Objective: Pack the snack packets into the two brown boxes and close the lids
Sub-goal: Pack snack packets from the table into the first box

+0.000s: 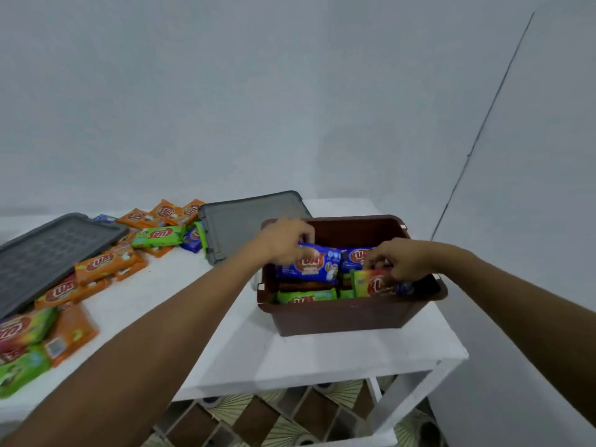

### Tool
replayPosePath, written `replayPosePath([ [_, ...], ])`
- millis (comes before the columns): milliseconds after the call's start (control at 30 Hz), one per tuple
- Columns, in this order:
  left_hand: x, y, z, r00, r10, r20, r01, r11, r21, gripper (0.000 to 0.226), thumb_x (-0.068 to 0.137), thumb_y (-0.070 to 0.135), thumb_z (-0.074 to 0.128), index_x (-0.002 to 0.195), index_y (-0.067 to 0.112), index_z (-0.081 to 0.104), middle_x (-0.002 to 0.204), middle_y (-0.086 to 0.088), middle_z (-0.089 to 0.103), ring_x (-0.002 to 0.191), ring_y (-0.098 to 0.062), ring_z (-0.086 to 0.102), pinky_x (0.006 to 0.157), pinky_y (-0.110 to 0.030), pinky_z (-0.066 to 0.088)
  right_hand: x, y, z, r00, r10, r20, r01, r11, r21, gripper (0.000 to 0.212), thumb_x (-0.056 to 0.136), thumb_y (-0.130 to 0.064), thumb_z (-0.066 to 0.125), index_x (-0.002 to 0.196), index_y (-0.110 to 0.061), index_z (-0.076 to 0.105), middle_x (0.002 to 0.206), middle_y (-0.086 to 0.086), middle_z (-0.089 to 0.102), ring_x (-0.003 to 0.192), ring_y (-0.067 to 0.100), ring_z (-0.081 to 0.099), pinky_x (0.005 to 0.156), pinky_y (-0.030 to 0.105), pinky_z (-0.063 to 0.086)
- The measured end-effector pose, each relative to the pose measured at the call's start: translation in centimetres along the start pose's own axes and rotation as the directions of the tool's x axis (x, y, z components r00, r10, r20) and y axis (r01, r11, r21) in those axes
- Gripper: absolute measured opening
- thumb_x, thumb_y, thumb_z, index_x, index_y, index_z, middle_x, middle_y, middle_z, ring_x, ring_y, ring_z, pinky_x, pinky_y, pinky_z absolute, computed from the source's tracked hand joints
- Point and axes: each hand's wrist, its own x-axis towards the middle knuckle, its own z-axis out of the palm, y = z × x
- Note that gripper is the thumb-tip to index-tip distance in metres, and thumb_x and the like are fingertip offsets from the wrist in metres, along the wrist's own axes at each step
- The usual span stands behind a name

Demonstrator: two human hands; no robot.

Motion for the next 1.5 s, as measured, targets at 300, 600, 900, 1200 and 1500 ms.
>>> replayPosePath([
  [300,0.2,1.2,3.4,0.931,-0.033,0.363,-0.078,0.955,0.286,0.029,0.094,0.027,0.061,0.123,0.029,0.061,0.125,0.001,0.06,0.109,-0.02,0.057,0.082,-0.034,0.045,1.1,0.7,2.0,0.992,-0.091,0.087,0.104,0.982,-0.156,0.04,0.097,-0.025,0.056,0.136,-0.026,0.055,0.138,-0.006,0.053,0.126,0.016,0.046,0.105,0.032,0.042],
  [600,-0.9,0.6,2.8,0.913,-0.036,0.406,-0.169,0.874,0.455,0.029,0.094,0.028,0.06,0.123,0.033,0.058,0.119,0.003,0.06,0.104,-0.019,0.057,0.081,-0.035,0.048,1.5,0.8,2.7,0.995,-0.1,0.02,0.102,0.977,-0.188,0.038,0.095,-0.025,0.059,0.133,-0.029,0.056,0.14,-0.005,0.05,0.129,0.018,0.043,0.107,0.034,0.041],
  [900,-3.8,-2.6,1.6,0.889,-0.092,0.448,-0.133,0.886,0.445,0.031,0.096,0.03,0.056,0.127,0.035,0.054,0.12,0.006,0.061,0.108,-0.016,0.056,0.084,-0.032,0.045,2.8,-3.0,2.6,0.982,-0.169,0.081,0.181,0.968,-0.174,0.039,0.093,-0.019,0.061,0.132,-0.024,0.054,0.13,0.0,0.055,0.119,0.019,0.05,0.102,0.036,0.046],
  [1200,-4.1,-3.9,2.2,0.907,-0.113,0.407,-0.106,0.872,0.478,0.042,0.095,0.016,0.057,0.134,0.029,0.05,0.123,-0.002,0.057,0.114,-0.024,0.056,0.088,-0.035,0.046,4.0,-4.5,2.0,0.993,-0.12,0.015,0.121,0.988,-0.092,0.035,0.089,-0.017,0.065,0.12,-0.031,0.06,0.107,-0.005,0.054,0.103,0.019,0.056,0.093,0.039,0.052],
  [1500,-6.0,-4.8,0.5,0.962,0.104,0.252,-0.224,0.83,0.511,0.037,0.095,0.019,0.055,0.132,0.026,0.054,0.122,-0.008,0.06,0.103,-0.028,0.057,0.084,-0.041,0.049,5.3,-8.8,-0.1,0.983,-0.088,-0.162,0.088,0.996,-0.008,0.035,0.093,-0.009,0.047,0.117,-0.029,0.062,0.1,-0.004,0.064,0.088,0.016,0.06,0.082,0.039,0.052],
])
